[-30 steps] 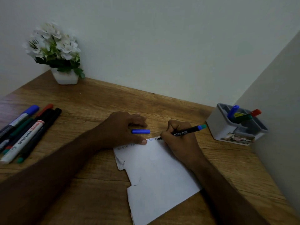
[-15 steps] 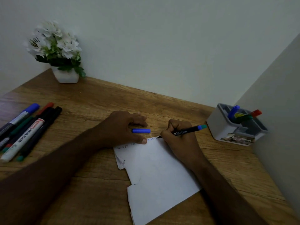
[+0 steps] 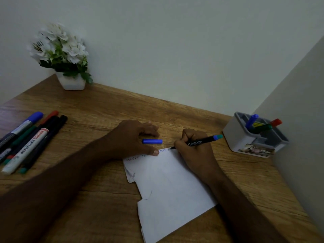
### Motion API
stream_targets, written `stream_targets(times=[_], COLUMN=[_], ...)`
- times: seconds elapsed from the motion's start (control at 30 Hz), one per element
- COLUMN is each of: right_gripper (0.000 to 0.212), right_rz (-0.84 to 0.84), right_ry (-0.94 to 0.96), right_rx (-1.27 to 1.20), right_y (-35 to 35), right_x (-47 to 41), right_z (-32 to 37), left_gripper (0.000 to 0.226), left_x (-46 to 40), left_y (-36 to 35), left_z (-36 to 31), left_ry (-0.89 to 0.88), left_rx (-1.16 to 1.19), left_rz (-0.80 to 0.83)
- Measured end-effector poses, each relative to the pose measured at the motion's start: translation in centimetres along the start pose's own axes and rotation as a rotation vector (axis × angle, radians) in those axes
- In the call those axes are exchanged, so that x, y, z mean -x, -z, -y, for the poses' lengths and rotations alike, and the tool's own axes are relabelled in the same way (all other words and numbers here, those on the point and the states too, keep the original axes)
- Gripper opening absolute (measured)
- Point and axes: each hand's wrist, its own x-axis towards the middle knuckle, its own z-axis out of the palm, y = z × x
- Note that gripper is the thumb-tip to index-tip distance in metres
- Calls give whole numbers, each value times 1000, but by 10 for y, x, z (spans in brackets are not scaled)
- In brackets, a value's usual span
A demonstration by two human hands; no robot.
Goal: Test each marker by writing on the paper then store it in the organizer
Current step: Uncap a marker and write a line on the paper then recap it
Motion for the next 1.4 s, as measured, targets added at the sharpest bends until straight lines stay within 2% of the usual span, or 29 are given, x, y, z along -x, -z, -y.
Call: stream_targets(times=[0.17,0.3,0.47,0.57,0.73,1.07,1.4], right_gripper=[24,23,25,26,28,36,28], right_rz=[6,4,6,26,-34,-4,-23], right_ry=[7,4,7,20,-11,5,-8], right_rx=[-3,-6,-9,-11,-23,-13,-17], right_y=[0,0,1,1,2,2,2], right_x=[-1,0,0,0,0,0,0], right_z=[-1,-1,-1,-1,-2,-1,-2], left_gripper=[69,73,63,63,63,63,63], left_x=[-1,0,-1,-1,0,0,1], left_y=[-1,0,-1,-1,0,-1,1], left_z=[0,0,0,0,-2,0,-4], left_ry=[-14,-12,-7,-14,0,-3,9], left_rx=[-18,-18,-26,-27,-16,-25,-34], left_rz=[-8,1,1,-4,-8,-11,2])
